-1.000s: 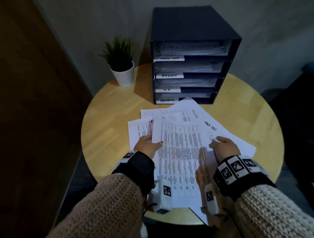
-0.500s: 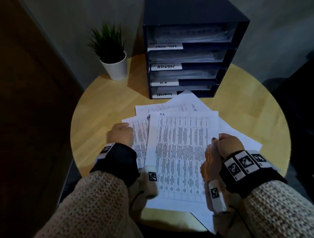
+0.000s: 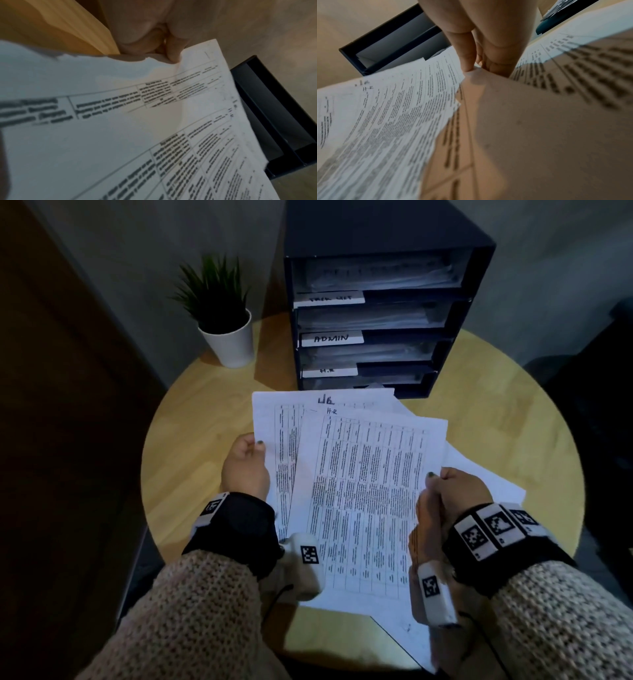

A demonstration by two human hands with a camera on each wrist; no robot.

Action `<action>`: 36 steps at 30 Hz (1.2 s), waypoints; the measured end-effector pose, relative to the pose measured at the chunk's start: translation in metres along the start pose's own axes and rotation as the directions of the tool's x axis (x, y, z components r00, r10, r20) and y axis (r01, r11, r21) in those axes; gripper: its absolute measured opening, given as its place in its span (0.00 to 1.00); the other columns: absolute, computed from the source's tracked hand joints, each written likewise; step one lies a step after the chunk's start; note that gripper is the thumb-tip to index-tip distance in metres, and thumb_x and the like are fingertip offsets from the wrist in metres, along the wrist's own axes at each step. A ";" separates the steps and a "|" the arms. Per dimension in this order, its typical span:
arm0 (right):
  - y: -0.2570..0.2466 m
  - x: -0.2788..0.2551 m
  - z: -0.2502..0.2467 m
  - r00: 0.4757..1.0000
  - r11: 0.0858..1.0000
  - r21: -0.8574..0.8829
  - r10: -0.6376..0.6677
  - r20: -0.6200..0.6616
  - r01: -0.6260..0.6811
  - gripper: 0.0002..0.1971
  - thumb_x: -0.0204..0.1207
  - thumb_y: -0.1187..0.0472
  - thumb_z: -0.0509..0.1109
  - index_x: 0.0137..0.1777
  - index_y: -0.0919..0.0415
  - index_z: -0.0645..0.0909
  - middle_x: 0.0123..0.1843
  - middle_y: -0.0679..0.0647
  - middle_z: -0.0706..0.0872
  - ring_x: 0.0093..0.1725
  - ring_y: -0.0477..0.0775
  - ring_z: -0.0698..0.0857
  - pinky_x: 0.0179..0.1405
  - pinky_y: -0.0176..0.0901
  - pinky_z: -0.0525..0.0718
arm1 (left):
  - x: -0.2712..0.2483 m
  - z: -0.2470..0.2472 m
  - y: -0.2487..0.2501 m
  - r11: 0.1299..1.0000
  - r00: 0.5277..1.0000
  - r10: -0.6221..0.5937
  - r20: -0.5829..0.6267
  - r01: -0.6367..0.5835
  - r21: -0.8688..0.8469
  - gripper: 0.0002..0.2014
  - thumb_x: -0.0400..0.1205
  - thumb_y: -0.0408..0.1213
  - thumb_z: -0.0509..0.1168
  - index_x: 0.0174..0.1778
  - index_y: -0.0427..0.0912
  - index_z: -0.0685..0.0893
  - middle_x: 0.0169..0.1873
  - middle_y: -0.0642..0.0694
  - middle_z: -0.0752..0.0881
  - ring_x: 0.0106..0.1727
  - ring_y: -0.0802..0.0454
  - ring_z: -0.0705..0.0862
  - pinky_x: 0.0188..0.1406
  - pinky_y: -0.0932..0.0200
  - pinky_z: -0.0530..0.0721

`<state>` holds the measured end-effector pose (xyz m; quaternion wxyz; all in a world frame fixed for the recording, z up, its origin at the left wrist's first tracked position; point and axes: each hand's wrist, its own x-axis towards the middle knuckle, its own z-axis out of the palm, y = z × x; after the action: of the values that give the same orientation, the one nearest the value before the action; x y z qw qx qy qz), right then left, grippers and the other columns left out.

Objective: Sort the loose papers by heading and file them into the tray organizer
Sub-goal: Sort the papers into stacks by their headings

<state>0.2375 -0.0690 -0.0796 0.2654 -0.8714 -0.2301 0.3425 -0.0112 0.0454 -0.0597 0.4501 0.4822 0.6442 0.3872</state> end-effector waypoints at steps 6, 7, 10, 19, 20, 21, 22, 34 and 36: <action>0.002 0.002 0.005 0.999 0.960 0.281 -0.003 -0.033 0.012 0.26 0.77 0.62 0.64 0.15 0.54 0.68 0.16 0.48 0.63 0.28 0.53 0.64 0.38 0.48 0.66 | -0.006 0.004 0.006 0.997 0.993 0.074 0.094 -0.071 -0.044 0.07 0.86 0.34 0.56 0.49 0.48 0.79 0.39 0.51 0.84 0.37 0.54 0.79 0.35 0.62 0.72; 0.002 0.001 0.005 1.000 0.951 0.308 -0.005 -0.022 0.011 0.26 0.77 0.62 0.64 0.15 0.53 0.68 0.14 0.46 0.62 0.28 0.53 0.63 0.38 0.48 0.65 | -0.008 0.006 0.007 0.995 0.990 0.078 0.118 -0.070 -0.068 0.08 0.86 0.33 0.56 0.48 0.48 0.79 0.41 0.50 0.85 0.39 0.53 0.80 0.38 0.60 0.73; -0.004 -0.003 0.007 1.000 0.913 0.408 -0.003 -0.031 0.016 0.20 0.77 0.62 0.65 0.23 0.52 0.71 0.21 0.51 0.67 0.27 0.53 0.66 0.38 0.47 0.67 | -0.012 0.013 0.006 0.994 0.978 0.072 0.196 -0.054 -0.094 0.09 0.86 0.33 0.57 0.46 0.49 0.81 0.43 0.48 0.87 0.41 0.51 0.81 0.42 0.58 0.74; -0.002 -0.002 0.003 0.997 0.997 0.039 -0.071 -0.042 0.072 0.13 0.76 0.62 0.70 0.60 0.61 0.82 0.52 0.61 0.87 0.52 0.61 0.85 0.51 0.44 0.78 | -0.009 0.016 -0.004 0.970 0.947 -0.245 0.208 0.241 0.045 0.08 0.85 0.37 0.59 0.55 0.45 0.82 0.67 0.40 0.80 0.65 0.43 0.79 0.67 0.52 0.77; -0.002 -0.002 0.001 0.994 0.997 -0.016 -0.071 -0.077 0.070 0.13 0.76 0.63 0.69 0.60 0.64 0.82 0.56 0.62 0.87 0.56 0.63 0.84 0.51 0.43 0.76 | -0.004 0.013 -0.007 0.963 0.951 -0.267 0.157 0.257 0.085 0.08 0.83 0.38 0.62 0.56 0.49 0.82 0.68 0.41 0.79 0.64 0.42 0.80 0.67 0.49 0.78; -0.001 -0.002 -0.001 0.994 0.997 -0.062 -0.055 -0.096 0.049 0.14 0.77 0.62 0.69 0.60 0.66 0.81 0.58 0.63 0.86 0.58 0.64 0.84 0.51 0.43 0.75 | 0.001 0.011 -0.011 0.958 0.957 -0.273 0.103 0.260 0.120 0.13 0.80 0.39 0.65 0.60 0.50 0.81 0.67 0.42 0.79 0.61 0.42 0.81 0.65 0.48 0.80; -0.001 -0.001 -0.002 0.993 0.994 -0.107 -0.045 -0.105 0.033 0.13 0.78 0.61 0.69 0.59 0.68 0.81 0.59 0.64 0.86 0.59 0.64 0.83 0.51 0.44 0.74 | 0.007 0.010 -0.016 0.953 0.956 -0.283 0.080 0.270 0.139 0.19 0.79 0.38 0.66 0.66 0.51 0.78 0.66 0.44 0.79 0.58 0.42 0.82 0.63 0.49 0.82; -0.002 0.001 -0.003 1.000 0.943 -0.332 -0.009 0.006 0.011 0.19 0.79 0.56 0.67 0.32 0.62 0.65 0.31 0.56 0.71 0.37 0.56 0.73 0.34 0.44 0.65 | 0.005 0.019 -0.024 0.970 0.998 -0.015 0.059 0.000 0.243 0.11 0.81 0.41 0.65 0.33 0.60 0.82 0.30 0.58 0.84 0.40 0.46 0.84 0.45 0.57 0.83; -0.003 0.001 -0.006 1.000 0.955 -0.296 -0.023 -0.017 0.017 0.17 0.81 0.56 0.64 0.34 0.64 0.66 0.36 0.59 0.74 0.43 0.57 0.73 0.40 0.43 0.65 | 0.004 0.017 -0.016 0.985 0.999 0.029 0.014 -0.031 0.171 0.09 0.85 0.35 0.60 0.39 0.51 0.79 0.31 0.55 0.80 0.40 0.48 0.78 0.39 0.64 0.72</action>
<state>0.2416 -0.0681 -0.0742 0.1377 -0.9024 -0.2848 0.2925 0.0001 0.0470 -0.0807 0.4050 0.5310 0.6652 0.3341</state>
